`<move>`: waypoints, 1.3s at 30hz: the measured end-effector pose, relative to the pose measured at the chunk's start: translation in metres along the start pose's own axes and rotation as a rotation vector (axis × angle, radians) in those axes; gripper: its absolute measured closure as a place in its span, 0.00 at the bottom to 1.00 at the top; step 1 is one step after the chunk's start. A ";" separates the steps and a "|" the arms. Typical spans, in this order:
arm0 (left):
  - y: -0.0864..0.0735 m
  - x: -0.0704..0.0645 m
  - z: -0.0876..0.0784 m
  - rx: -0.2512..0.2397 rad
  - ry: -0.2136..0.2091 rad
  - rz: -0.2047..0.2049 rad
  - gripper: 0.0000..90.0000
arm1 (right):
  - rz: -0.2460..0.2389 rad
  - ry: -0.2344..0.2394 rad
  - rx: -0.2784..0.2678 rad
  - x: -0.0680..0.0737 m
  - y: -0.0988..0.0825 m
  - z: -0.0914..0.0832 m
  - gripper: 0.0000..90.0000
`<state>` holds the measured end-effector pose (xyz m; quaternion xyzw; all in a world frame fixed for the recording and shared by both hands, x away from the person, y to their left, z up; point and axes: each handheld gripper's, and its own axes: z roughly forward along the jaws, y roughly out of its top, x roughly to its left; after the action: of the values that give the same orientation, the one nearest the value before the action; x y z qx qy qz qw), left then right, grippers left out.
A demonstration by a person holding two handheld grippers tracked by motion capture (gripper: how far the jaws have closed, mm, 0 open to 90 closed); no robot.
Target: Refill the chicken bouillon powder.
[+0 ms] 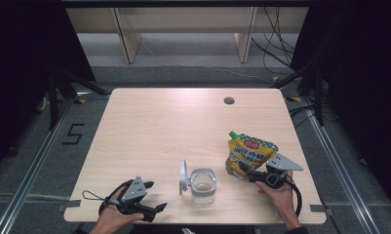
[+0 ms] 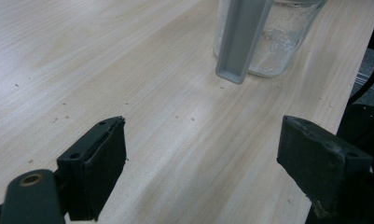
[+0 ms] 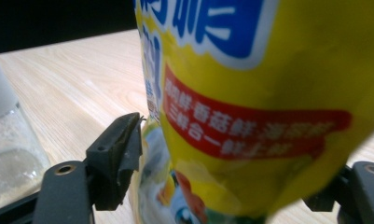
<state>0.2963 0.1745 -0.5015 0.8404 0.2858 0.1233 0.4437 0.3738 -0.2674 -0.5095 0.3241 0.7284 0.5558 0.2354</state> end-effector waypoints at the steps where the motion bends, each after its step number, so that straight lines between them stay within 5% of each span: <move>1: 0.000 0.000 0.000 0.000 0.000 0.000 0.17 | 0.000 0.000 0.000 0.000 0.000 0.000 0.31; 2: 0.000 -0.001 0.001 -0.011 0.002 -0.007 0.17 | 0.049 -0.013 0.002 0.003 -0.001 0.001 0.31; 4: 0.000 0.000 0.000 0.012 0.020 0.020 0.17 | 0.055 -0.025 -0.006 0.004 -0.001 0.002 0.31; 5: -0.001 0.000 0.000 0.007 0.016 0.018 0.17 | 0.019 -0.034 -0.035 0.001 -0.001 0.004 0.32; 8: 0.000 -0.001 0.001 0.018 0.004 0.002 0.17 | 0.053 -0.014 -0.023 0.003 -0.001 0.005 0.32; 9: -0.001 -0.001 0.001 0.010 0.003 0.006 0.17 | 0.025 0.012 -0.021 -0.001 -0.001 0.006 0.33; 11: -0.001 -0.001 0.001 0.010 0.004 0.008 0.17 | 0.023 -0.013 -0.035 0.000 -0.001 0.007 0.33; 14: -0.001 0.000 0.001 0.015 0.004 0.010 0.17 | 0.053 0.049 -0.033 -0.001 -0.002 0.010 0.35; 19: -0.001 0.000 0.003 -0.006 0.008 0.032 0.17 | 0.054 0.012 -0.056 0.000 -0.002 0.013 0.37; 21: 0.000 0.001 0.002 0.022 0.012 0.044 0.17 | 0.012 0.000 -0.085 -0.003 -0.002 0.015 0.38; 26: -0.001 -0.001 0.002 0.033 0.009 0.015 0.17 | 0.061 0.011 -0.081 -0.004 -0.002 0.014 0.42; 30: -0.001 -0.002 0.003 0.017 0.002 0.005 0.17 | 0.008 0.007 -0.106 -0.009 -0.002 0.014 0.44; 33: -0.001 -0.001 0.003 0.029 0.016 0.027 0.17 | 0.044 0.020 -0.070 -0.007 -0.002 0.014 0.44; 34: -0.001 -0.001 0.002 0.036 0.009 0.022 0.17 | 0.046 0.047 -0.107 -0.008 -0.002 0.016 0.45; 37: -0.001 -0.001 0.003 0.029 0.016 0.026 0.17 | 0.060 0.050 -0.089 -0.007 -0.002 0.016 0.47; 38: -0.001 -0.001 0.002 0.037 0.008 0.025 0.17 | 0.022 0.026 -0.087 -0.009 -0.002 0.015 0.49; 39: -0.001 -0.001 0.003 0.027 0.013 0.025 0.17 | 0.036 0.032 -0.089 -0.008 -0.002 0.015 0.52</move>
<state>0.2965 0.1724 -0.5040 0.8490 0.2800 0.1305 0.4288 0.3897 -0.2634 -0.5153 0.3175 0.7006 0.5969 0.2280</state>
